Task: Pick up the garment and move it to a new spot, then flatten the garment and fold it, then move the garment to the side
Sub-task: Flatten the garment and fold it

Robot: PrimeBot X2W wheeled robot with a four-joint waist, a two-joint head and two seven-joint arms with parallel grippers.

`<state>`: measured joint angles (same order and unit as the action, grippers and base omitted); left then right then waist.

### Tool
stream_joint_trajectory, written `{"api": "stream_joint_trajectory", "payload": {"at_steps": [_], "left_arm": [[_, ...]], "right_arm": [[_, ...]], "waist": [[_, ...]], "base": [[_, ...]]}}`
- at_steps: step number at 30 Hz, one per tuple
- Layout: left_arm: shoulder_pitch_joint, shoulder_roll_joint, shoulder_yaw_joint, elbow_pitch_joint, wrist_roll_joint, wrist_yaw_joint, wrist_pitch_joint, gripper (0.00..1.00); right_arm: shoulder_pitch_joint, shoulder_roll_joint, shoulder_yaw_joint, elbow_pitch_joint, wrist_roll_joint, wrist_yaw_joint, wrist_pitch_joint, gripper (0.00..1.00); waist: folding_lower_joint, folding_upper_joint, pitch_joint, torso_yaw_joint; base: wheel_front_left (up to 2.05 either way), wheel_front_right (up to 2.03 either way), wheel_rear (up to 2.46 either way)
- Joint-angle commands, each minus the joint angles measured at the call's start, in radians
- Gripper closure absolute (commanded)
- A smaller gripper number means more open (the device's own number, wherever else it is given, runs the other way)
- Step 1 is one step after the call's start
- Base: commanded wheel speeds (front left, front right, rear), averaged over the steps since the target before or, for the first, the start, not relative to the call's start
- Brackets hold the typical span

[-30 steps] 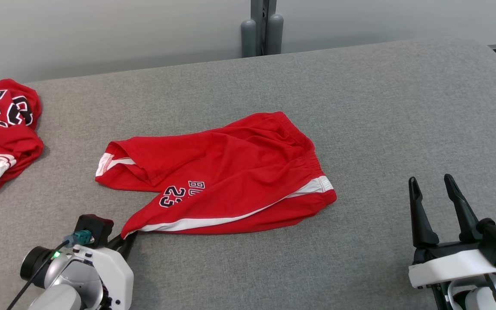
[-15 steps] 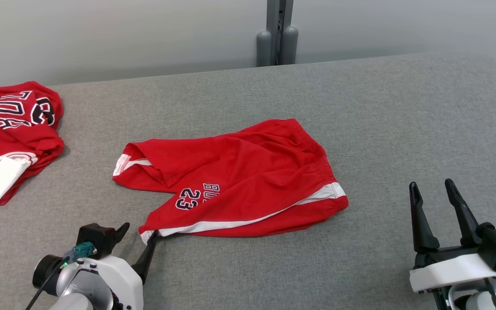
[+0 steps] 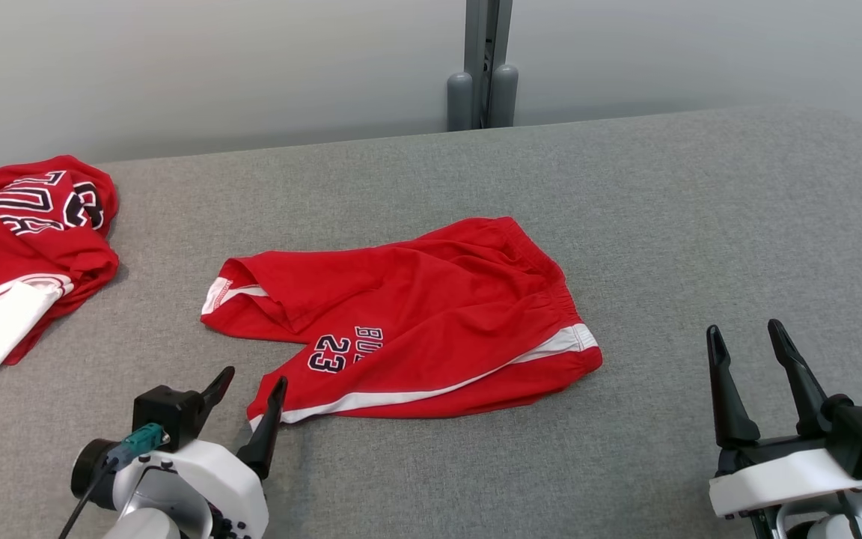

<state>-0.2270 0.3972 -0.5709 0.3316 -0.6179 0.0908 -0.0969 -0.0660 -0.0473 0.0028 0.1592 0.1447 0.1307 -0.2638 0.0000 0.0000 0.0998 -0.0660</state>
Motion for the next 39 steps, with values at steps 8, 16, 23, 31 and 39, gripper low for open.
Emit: {"api": "stream_joint_trajectory", "payload": {"at_steps": [8,16,23,31,39], "left_arm": [[0.018,-0.072,0.031,0.032,-0.001,0.052,-0.119,0.00],[0.056,-0.163,0.100,0.044,0.035,0.091,-0.169,0.00],[0.100,-0.217,0.187,0.012,0.123,0.076,-0.169,0.00],[0.120,-0.251,0.244,0.020,0.187,0.042,-0.169,0.00],[0.136,-0.283,0.292,0.028,0.242,0.009,-0.170,0.00]], "right_arm": [[0.016,-0.006,-0.019,-0.010,-0.018,0.000,-0.001,0.00],[0.016,-0.006,-0.015,-0.025,-0.026,0.000,-0.001,0.00],[0.017,-0.006,-0.007,0.001,0.039,0.000,-0.001,0.00],[0.015,-0.006,-0.001,0.022,0.032,0.000,-0.001,0.00],[0.010,-0.006,0.001,0.030,0.023,0.000,-0.001,0.00]], "waist": [[0.0000,0.0000,-0.018,0.006],[0.0000,0.0000,-0.036,0.032],[0.0000,0.0000,-0.044,0.059],[0.0000,0.0000,-0.049,0.077],[0.0000,0.0000,-0.050,0.086]], "base": [[0.00,0.00,0.00],[0.00,0.00,0.00],[0.00,0.00,0.00],[0.00,0.00,0.00],[0.00,0.00,0.00]]}}
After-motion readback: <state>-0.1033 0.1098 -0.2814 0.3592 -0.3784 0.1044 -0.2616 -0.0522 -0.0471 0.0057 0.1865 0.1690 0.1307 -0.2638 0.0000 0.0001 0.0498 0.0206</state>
